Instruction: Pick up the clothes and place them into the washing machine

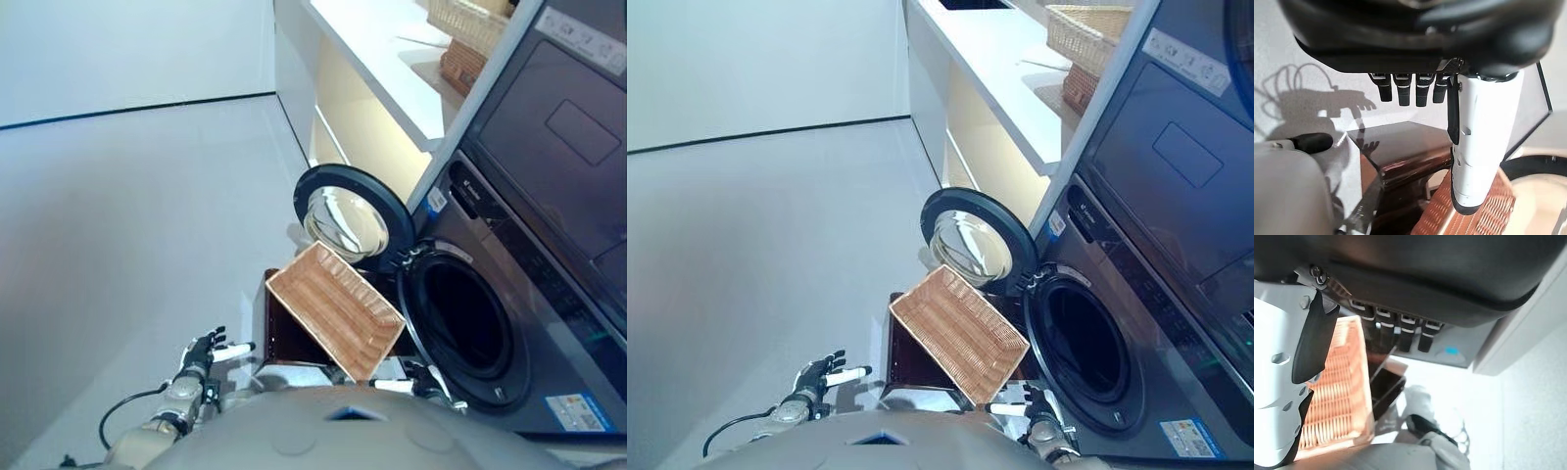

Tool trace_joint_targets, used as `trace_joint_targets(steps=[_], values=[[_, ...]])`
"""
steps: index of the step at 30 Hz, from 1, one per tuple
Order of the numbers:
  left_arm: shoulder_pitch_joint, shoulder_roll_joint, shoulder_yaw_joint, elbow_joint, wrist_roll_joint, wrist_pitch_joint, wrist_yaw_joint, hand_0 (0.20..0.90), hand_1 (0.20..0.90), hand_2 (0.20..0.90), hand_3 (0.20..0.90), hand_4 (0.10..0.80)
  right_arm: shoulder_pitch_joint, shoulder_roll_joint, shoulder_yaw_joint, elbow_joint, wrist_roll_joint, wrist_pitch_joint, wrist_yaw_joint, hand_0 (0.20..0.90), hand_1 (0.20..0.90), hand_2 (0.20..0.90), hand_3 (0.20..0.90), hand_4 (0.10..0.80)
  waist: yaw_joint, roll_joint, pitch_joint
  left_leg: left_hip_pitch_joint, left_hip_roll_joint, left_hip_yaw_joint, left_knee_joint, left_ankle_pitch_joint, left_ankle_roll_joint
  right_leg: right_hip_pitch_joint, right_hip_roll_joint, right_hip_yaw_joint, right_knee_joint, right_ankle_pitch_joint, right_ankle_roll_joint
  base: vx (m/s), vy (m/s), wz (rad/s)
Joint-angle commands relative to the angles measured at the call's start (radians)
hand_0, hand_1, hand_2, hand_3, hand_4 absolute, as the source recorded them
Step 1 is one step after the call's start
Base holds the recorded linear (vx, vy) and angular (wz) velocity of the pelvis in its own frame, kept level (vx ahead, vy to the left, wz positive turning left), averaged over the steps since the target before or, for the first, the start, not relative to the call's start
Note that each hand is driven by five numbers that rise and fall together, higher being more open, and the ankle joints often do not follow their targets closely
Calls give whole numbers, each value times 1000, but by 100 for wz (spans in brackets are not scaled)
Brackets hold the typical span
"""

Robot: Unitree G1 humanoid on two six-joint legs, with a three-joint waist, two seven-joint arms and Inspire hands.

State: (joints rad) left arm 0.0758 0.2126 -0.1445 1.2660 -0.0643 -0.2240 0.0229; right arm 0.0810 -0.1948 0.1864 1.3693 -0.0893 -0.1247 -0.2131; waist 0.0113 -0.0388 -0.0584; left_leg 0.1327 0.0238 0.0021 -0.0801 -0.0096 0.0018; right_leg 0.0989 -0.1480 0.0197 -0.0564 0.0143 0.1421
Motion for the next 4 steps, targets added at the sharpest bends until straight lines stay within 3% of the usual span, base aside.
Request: trace_joint_targets(steps=[1,4], values=[[-59,-8,-16,18,33,-31,11,900,900,900,900,800,-31,-29,35,37,-35,10,-4,900,900,900,900,800,7,-1,10,-37,23,11,9,5,-62,-56,15,8,74,0,-3,0,0,0],[-64,-11,-29,10,40,-33,21,900,900,900,900,800,-42,-26,49,29,-38,10,-7,900,900,900,900,800,10,0,13,-34,26,7,10,6,-61,-53,18,4,75,-4,-5,0,0,0]])
